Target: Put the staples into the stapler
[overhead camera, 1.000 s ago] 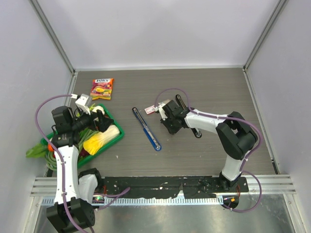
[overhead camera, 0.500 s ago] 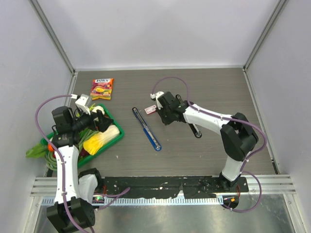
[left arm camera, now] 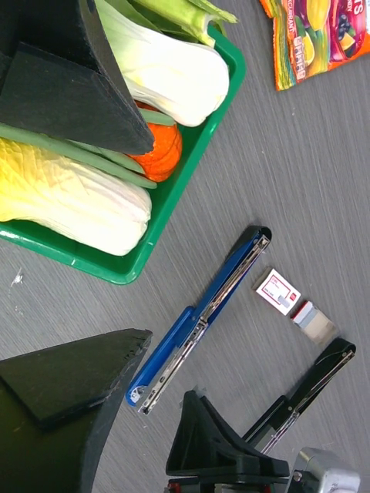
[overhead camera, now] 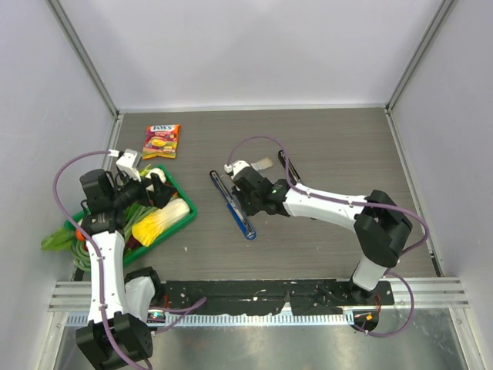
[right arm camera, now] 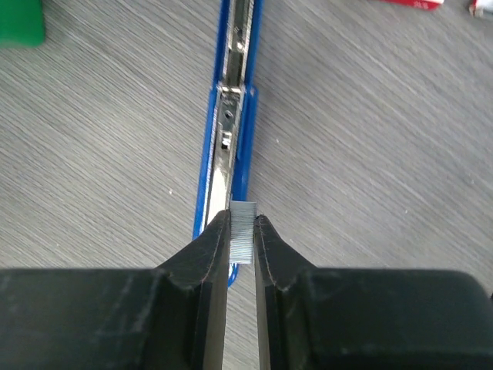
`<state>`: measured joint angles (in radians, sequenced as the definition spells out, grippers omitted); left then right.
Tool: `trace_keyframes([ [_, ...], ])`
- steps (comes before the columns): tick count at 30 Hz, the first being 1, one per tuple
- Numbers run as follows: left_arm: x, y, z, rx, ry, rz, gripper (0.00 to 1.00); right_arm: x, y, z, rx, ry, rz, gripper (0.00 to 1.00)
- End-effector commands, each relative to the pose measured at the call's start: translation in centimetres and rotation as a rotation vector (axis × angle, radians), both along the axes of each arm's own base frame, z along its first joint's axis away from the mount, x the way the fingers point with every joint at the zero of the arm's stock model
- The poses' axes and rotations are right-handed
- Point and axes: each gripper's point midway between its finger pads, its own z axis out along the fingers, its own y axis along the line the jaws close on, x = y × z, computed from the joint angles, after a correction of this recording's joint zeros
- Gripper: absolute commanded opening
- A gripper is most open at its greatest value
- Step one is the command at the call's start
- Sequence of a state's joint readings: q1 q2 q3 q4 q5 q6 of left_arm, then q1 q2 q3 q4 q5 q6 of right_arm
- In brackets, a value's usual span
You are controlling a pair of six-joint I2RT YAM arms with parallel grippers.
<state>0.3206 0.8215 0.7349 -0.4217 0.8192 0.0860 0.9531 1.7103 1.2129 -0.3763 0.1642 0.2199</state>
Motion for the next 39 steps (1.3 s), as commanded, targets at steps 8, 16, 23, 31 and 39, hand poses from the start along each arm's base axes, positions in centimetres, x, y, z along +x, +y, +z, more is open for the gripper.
trace_keyframes([
  [8, 0.6, 0.7, 0.7, 0.019, -0.050, 0.025, 1.00, -1.6, 0.8, 1.3, 0.099, 0.004, -0.038, 0.11],
  [16, 0.6, 0.8, 0.7, 0.021, -0.050, 0.028, 1.00, -2.4, 0.9, 0.0, 0.092, 0.045, -0.033, 0.11],
  [23, 0.7, 0.8, 0.6, 0.019, -0.046, 0.027, 1.00, -2.7, 0.5, -1.6, 0.073, 0.065, -0.036, 0.11],
  [31, 0.7, 0.8, 0.4, 0.020, -0.044, 0.025, 1.00, -3.0, 0.7, -2.1, 0.070, 0.085, -0.029, 0.10],
  [39, 0.7, 0.8, 0.5, 0.019, -0.044, 0.023, 1.00, -3.3, 0.8, -2.8, 0.064, 0.100, -0.030, 0.09],
])
